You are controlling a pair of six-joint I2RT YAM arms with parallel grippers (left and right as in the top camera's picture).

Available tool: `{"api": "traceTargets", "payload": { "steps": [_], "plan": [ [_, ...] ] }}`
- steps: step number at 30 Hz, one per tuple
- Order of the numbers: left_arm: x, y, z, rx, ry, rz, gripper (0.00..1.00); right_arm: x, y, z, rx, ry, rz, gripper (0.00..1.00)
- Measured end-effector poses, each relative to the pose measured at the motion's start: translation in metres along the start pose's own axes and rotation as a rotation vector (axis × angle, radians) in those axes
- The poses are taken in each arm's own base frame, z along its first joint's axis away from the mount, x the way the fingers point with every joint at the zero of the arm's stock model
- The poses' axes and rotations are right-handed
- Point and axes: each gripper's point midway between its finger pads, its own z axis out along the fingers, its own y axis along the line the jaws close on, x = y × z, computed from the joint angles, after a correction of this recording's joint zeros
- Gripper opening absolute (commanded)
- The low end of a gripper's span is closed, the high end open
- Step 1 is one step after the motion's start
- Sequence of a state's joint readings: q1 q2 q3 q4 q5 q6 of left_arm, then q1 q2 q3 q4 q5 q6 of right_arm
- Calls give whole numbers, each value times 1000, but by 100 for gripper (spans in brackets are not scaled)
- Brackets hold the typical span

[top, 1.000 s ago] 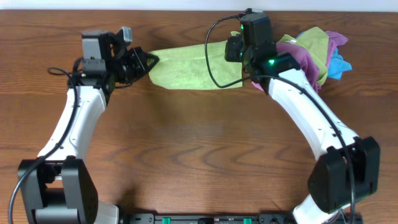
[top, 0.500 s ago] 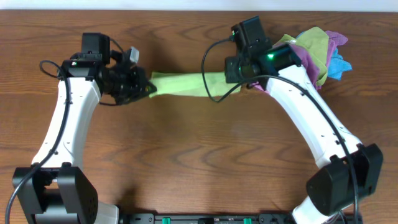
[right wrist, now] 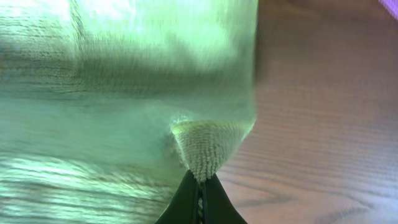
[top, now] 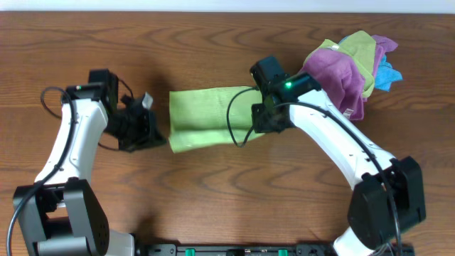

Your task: Fold the cloth

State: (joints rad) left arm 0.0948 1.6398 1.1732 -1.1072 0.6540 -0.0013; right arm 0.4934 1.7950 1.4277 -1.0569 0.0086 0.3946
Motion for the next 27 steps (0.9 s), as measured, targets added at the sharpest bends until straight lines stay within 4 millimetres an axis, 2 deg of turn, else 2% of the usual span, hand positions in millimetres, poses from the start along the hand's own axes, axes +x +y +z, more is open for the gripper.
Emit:
{"api": "traceTargets", "payload": {
  "steps": [4, 6, 9, 14, 18, 23, 27],
  "plan": [
    [24, 21, 25, -15, 71, -48, 6, 12, -3, 9, 26, 31, 2, 1],
    [31, 26, 31, -15, 88, -58, 6, 18, 1, 13, 32, 40, -10, 1],
    [31, 25, 34, -1, 83, -54, 6, 23, 11, 18, 27, 34, -31, 1],
    [26, 20, 33, 23, 58, -37, 7, 18, 18, 19, 14, 4, -36, 1],
    [24, 24, 40, 27, 36, -25, 27, 17, 18, 19, 14, 3, -31, 2],
    [45, 39, 64, 45, 71, -76, 38, 18, 19, 19, 9, 5, -30, 2],
    [62, 41, 79, 96, 103, -118, 44, 18, 19, 19, 8, 6, -28, 1]
  ]
}}
